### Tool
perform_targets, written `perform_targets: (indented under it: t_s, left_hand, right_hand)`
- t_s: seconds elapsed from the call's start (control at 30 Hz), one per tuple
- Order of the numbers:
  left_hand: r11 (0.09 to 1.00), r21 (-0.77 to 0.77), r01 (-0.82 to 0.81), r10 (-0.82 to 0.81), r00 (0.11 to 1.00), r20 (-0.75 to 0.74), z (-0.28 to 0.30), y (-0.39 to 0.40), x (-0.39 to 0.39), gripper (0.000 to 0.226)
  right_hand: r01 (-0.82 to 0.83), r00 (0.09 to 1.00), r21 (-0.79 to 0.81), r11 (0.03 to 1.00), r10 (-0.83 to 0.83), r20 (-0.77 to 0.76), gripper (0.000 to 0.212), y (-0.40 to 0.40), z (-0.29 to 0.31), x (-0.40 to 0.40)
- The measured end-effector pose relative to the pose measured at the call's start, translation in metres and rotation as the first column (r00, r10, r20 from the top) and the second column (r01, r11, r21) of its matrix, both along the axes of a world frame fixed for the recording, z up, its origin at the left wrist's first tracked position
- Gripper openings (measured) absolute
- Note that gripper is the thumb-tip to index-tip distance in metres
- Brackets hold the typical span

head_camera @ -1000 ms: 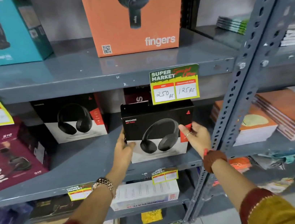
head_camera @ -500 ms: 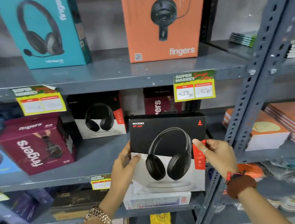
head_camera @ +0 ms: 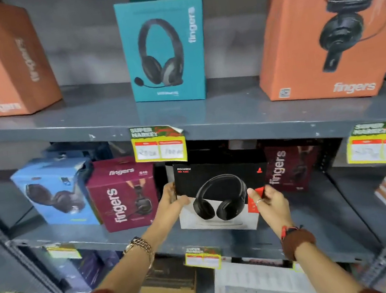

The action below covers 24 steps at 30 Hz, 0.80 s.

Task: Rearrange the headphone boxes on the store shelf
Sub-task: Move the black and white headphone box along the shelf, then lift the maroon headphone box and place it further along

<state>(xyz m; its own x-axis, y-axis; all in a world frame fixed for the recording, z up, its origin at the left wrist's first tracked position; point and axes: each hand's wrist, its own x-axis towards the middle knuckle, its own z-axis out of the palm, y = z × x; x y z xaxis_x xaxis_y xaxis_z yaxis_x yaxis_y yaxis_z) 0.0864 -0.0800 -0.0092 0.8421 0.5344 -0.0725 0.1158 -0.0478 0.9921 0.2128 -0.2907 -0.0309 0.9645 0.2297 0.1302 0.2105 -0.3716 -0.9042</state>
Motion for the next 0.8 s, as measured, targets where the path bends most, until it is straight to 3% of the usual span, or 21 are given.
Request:
perform_targets:
  t_s: [0.2,0.33,0.53,0.67,0.8]
  left_hand:
    - [0.997,-0.045,0.069,-0.07,0.997,-0.037,-0.012,0.049,0.019,0.063]
    - [0.992,-0.051,0.113,-0.114,0.993,-0.027,-0.035,0.069,0.02,0.07]
    - [0.993,-0.11,0.051,-0.056,0.998,-0.041,-0.061,0.074,-0.008,0.056]
    - [0.987,-0.138,-0.085,0.067,0.989,-0.13,-0.086,0.116,-0.06,0.046]
    - [0.956,-0.021,-0.294,0.286,0.941,-0.18,-0.079,0.162,-0.101,0.039]
  right_hand:
    - [0.018,0.994,0.003,1.0,-0.018,-0.108,0.021,0.052,-0.019,0.01]
    - [0.04,0.993,-0.07,0.997,-0.047,-0.105,0.025,0.061,-0.023,0.003]
    - [0.074,0.937,-0.215,0.974,-0.142,-0.321,0.032,0.064,-0.034,-0.016]
    - [0.002,0.857,-0.187,0.982,-0.098,-0.505,0.028,0.104,-0.052,-0.041]
    - [-0.145,0.855,-0.027,0.989,0.112,-0.506,0.009,0.164,-0.046,-0.068]
